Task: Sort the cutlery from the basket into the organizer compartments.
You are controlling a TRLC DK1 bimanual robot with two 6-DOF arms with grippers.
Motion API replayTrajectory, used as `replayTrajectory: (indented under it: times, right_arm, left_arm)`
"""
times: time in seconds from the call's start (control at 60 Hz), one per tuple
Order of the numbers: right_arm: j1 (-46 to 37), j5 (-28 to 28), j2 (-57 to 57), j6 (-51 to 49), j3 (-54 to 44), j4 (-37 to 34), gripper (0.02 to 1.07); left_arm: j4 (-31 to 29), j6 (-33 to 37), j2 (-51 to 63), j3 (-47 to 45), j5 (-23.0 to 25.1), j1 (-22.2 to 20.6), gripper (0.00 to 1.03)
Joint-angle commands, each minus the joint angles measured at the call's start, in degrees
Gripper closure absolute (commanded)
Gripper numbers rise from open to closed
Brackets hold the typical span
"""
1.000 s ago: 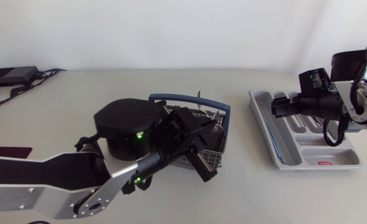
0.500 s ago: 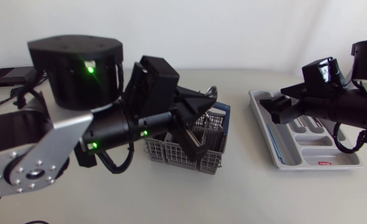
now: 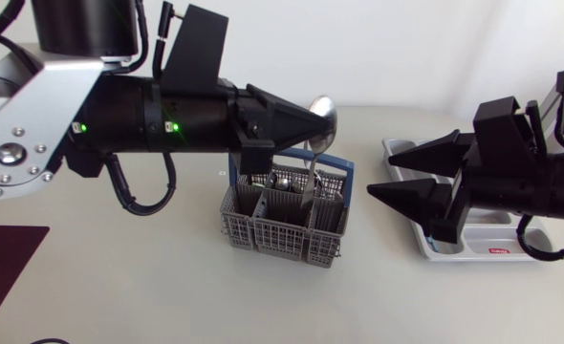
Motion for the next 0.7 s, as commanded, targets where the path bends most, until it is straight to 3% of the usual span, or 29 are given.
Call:
replayTrajectory:
  times: [0.0,0.167,0.367,0.683]
  right_arm:
    - [1.4,-2.2,-0.7,-0.6,-0.3,-1.0,0.20]
    - [3.6,-4.7,0.4,0.0,0.1,-1.0,0.20]
    - [5.3,-7.7,1.6,0.9,0.7,-1.0,0.21]
    - [6.9,-10.5,4.1,2.8,3.0,0.0,0.29]
  left_arm:
    - [-0.3,-2.8,2.3,2.7,3.6,1.4,0.96]
    - [-0.2,-6.4,5.1,4.2,10.0,2.8,0.96]
    - [0.3,-9.6,7.0,5.8,14.5,3.4,0.96]
    - [1.7,-13.1,8.3,6.3,18.4,3.5,0.96]
